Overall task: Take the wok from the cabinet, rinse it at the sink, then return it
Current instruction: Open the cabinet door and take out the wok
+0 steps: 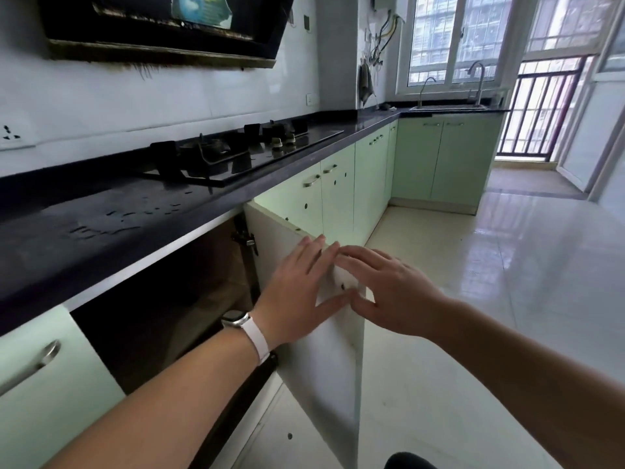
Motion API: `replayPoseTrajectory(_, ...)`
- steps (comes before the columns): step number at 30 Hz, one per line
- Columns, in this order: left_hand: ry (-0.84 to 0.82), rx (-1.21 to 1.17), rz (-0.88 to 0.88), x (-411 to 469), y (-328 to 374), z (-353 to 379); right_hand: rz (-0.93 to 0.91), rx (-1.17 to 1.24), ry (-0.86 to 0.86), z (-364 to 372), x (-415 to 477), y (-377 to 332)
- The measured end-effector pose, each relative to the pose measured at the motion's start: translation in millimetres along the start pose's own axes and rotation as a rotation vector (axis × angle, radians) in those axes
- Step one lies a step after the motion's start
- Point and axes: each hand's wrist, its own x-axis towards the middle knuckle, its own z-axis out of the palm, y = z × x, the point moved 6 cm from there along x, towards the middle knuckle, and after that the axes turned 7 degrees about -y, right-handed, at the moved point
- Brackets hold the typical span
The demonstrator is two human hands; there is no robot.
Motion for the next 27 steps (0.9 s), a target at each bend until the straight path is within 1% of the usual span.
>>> replayPoseTrajectory(3, -0.021, 0.124, 0.028, 28, 9, 11, 0.043, -0.061, 0.034, -2, -3, 24)
replayPoseTrajectory(6, -0.049, 0.155, 0.012, 45, 8, 21, 0.080, -0.138, 0.031, -1, -5, 48)
replayPoseTrajectory(9, -0.058, 0.152, 0.020, 55, 5, 28, 0.103, -0.171, 0.035, 1, -3, 64)
replayPoseTrajectory(15, -0.105, 0.123, 0.019, 77, 5, 35, 0.186, -0.120, 0.063, 7, 4, 87)
replayPoseTrajectory(18, -0.068, 0.118, 0.037, 83, 4, 38, 0.208, -0.140, 0.047, 7, 6, 96)
replayPoseTrajectory(22, 0.024, 0.151, 0.122, 87, -7, 41, 0.210, -0.178, 0.028, 9, 6, 105)
replayPoseTrajectory(27, 0.051, 0.153, 0.189, 94, -13, 43, 0.274, -0.182, 0.038, 13, 9, 112)
